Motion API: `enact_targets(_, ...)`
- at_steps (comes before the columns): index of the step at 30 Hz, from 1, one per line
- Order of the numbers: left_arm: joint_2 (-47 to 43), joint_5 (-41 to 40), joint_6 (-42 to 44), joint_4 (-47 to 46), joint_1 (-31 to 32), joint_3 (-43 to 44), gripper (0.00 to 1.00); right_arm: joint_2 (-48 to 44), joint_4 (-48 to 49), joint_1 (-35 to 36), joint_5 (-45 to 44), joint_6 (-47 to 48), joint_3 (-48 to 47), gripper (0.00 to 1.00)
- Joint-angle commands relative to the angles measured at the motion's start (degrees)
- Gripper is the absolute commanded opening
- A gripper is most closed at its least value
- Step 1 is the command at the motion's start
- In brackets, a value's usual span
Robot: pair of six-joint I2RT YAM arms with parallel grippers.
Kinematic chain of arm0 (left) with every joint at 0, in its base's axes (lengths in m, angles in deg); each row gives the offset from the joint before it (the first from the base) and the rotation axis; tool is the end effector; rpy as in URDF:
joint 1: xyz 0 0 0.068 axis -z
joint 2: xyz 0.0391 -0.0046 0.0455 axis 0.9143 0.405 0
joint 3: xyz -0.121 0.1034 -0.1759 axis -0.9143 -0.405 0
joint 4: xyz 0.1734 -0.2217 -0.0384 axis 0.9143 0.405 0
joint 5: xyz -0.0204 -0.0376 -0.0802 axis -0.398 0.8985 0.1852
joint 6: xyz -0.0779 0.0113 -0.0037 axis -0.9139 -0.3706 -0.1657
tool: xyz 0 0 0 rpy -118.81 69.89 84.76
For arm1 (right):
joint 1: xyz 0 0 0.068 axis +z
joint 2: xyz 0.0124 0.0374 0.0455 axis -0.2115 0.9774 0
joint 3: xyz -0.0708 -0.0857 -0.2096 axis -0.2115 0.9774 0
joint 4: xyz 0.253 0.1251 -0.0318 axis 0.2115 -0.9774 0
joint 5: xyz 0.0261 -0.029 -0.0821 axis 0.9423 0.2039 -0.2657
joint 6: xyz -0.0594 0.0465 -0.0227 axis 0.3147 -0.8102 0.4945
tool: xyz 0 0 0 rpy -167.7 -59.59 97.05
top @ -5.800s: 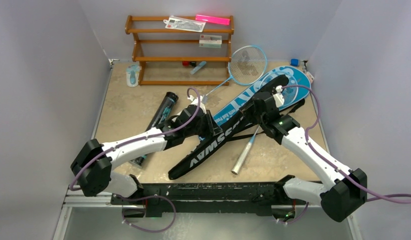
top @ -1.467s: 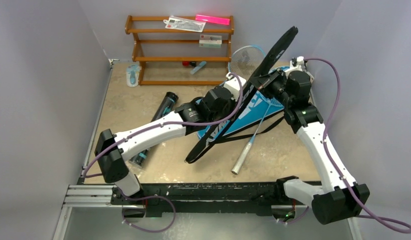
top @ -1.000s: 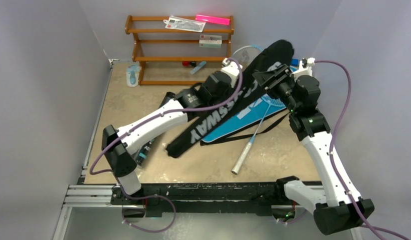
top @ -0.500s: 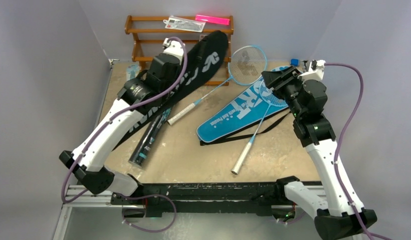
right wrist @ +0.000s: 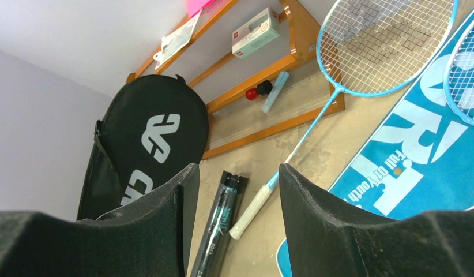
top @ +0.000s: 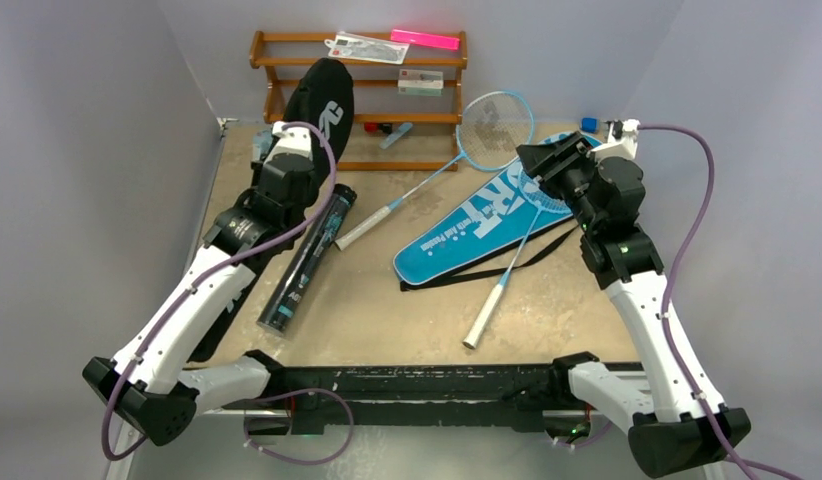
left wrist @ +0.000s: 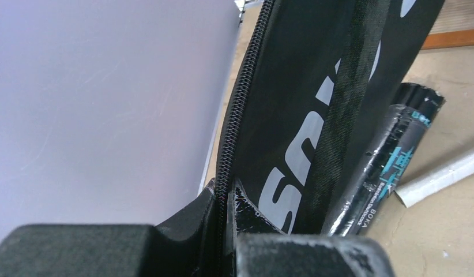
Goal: Pack up the badminton gear
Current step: Place the racket bag at the center of the board.
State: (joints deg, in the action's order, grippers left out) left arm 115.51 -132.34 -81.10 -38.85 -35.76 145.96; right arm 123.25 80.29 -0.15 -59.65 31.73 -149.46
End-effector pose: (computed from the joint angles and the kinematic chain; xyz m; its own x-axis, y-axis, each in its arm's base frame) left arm 0.2656 -0.0937 0.3639 -0.4582 0.2923 -0.8394 -0.2549 0.8615 0.4391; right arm 0.2875 0.0608 0.3966 -0.1352 0.7261 -0.6741 -0.1487 0.6578 0.7384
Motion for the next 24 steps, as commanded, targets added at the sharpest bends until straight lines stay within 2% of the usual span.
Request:
enact_targets(1,-1.93,-5.38,2.71,-5.27,-0.56,-3.93,0.00,-0.39,2.65,0.16,0.42,-0.05,0.19,0.55)
enact_targets(4,-3.40,-3.60,6.02,-7.87,-0.60,-10.16,0.00,-0.59,2.87,0.19,0.43,0.14,1.60,0.55)
enact_targets(10,-6.29,-6.68,16.92,-15.59,-0.56,-21.24,0.00,-0.17,2.27,0.16,2.69,-0.81,4.64,0.55)
enact_targets(15,-11.63,-8.42,32.89,-30.44,-1.90,-31.44,0.00,0.25,3.74,0.17,2.03,-1.32,5.93,0.55)
enact_targets(17,-11.99,-8.32,36.66,-33.67,-3.08,-33.50,0.00,0.45,4.56,0.16,2.74,-1.92,6.72,0.55)
enact_targets(22,-8.54,-9.09,34.31,-33.03,-3.96,-33.51,0.00,1.59,4.19,0.18,3.90,-1.83,6.27,0.55)
enact_targets(24,-6.89,-8.26,29.27,-27.37,-3.98,-31.16,0.00,2.02,3.40,0.16,4.82,-1.74,5.86,0.55)
